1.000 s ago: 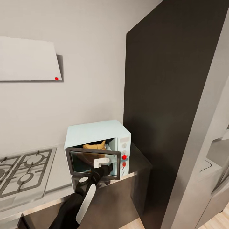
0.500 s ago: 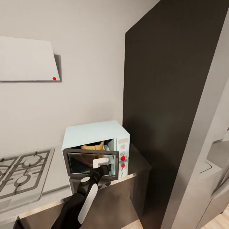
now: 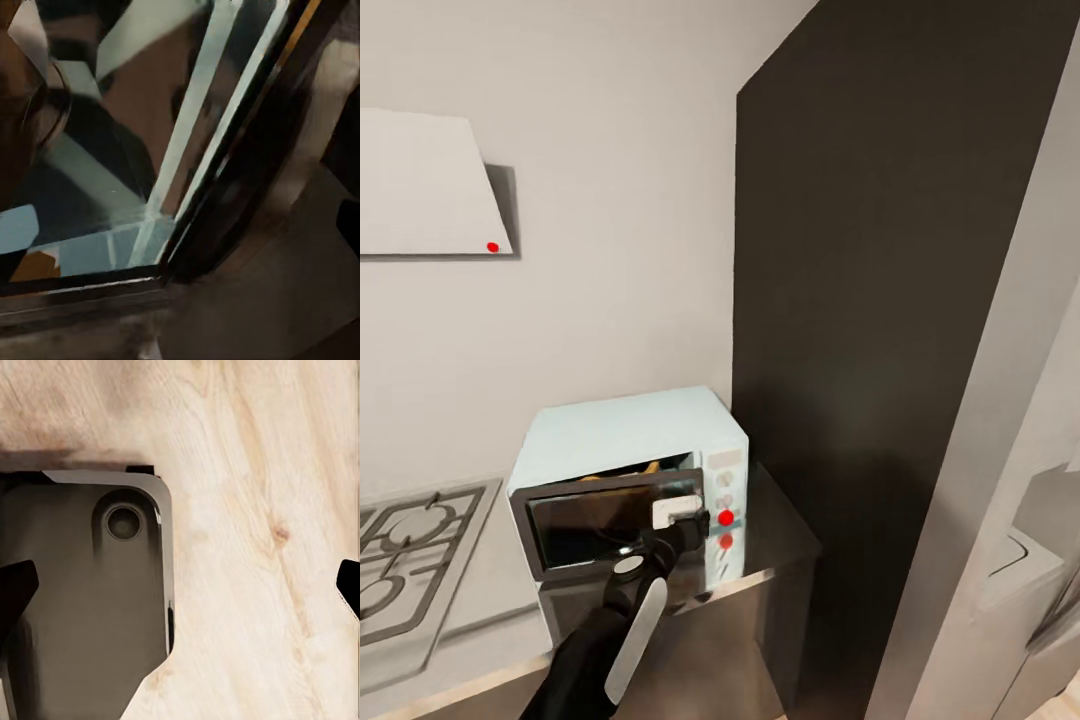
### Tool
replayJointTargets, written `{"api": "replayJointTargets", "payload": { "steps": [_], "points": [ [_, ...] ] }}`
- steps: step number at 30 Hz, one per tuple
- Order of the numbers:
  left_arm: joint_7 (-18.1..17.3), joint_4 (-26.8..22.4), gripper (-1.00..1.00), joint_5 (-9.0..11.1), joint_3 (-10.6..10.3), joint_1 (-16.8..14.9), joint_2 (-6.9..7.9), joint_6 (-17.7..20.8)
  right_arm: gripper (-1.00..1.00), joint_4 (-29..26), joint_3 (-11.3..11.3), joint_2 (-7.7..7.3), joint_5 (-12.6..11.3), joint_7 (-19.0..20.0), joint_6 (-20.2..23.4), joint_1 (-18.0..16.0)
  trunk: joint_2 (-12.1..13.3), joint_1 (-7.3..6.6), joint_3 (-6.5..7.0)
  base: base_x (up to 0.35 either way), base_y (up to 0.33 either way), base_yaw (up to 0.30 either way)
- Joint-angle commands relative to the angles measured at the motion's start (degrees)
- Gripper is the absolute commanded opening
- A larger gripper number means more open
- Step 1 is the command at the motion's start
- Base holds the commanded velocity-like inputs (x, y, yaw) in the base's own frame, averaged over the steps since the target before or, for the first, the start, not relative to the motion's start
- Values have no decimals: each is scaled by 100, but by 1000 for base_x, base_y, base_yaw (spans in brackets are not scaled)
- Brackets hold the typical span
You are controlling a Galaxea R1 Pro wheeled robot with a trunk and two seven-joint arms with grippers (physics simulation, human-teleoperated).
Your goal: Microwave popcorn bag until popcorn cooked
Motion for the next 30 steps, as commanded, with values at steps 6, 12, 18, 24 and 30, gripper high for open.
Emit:
{"api": "replayJointTargets", "payload": {
  "steps": [6, 12, 18, 24, 30],
  "points": [
    [269, 14, 100, 42, 34, -1, 28, 15, 100, 19, -48, -4, 47, -5, -31, -5, -4, 4, -2, 212, -185, 0],
    [597, -3, 100, 47, 55, 0, 40, 6, 100, 13, -48, -4, 47, -5, -31, -5, -4, 4, -2, 210, -156, 0],
    [605, -15, 100, 49, 141, 1, 71, 6, 100, 11, -48, -7, 47, -3, -24, -5, -4, 4, -2, 179, -126, 0],
    [598, -50, 100, 80, 216, -1, 88, 21, 100, 10, -48, -9, 47, -7, -30, -5, -4, 4, -2, -83, -11, 0],
    [597, -67, 100, 75, 211, 0, 86, 31, 100, 10, -55, -5, 40, -8, -31, -5, -4, 4, -2, -331, 0, 0]
  ]
}}
